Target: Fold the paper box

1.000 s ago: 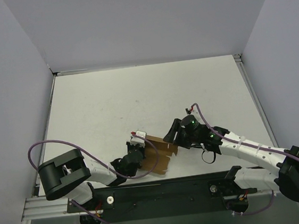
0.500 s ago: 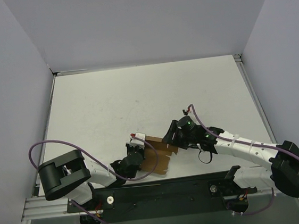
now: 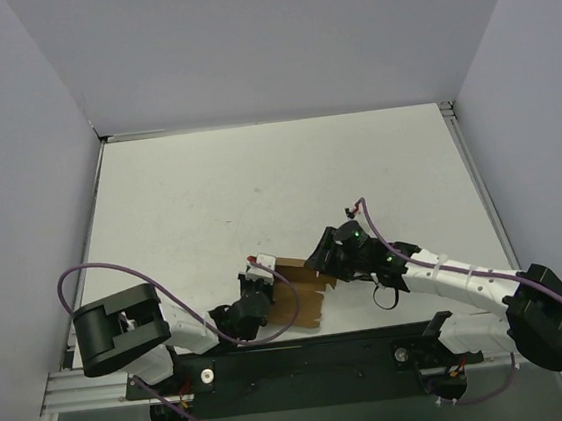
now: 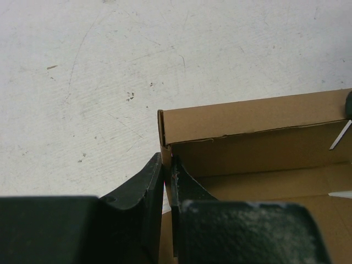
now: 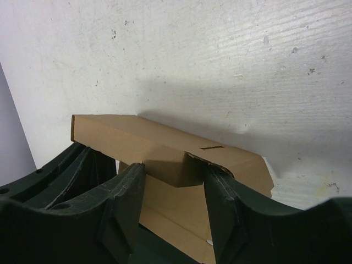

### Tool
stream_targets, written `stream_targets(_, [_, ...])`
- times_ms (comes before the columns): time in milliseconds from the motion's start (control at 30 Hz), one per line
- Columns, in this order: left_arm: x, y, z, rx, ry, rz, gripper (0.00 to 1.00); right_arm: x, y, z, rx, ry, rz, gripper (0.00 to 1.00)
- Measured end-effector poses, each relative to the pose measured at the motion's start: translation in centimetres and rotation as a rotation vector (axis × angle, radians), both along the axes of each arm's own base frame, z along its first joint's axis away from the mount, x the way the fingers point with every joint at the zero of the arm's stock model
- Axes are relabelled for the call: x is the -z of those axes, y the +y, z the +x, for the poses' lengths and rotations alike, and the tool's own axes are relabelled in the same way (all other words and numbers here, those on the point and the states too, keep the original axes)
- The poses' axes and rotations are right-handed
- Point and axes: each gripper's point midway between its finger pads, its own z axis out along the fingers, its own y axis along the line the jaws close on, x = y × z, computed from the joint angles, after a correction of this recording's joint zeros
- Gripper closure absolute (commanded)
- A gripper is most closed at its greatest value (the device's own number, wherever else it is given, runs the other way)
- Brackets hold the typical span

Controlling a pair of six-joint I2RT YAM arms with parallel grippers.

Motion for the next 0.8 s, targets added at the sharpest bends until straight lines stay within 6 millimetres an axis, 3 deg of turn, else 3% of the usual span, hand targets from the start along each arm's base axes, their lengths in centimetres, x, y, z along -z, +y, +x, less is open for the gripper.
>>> stream_targets(800, [0.4, 0.0, -2.5, -0.025, -0.003, -0.069, 1.0, 0.1, 0.2, 0.7, 0.105, -0.017, 0.171, 0.7])
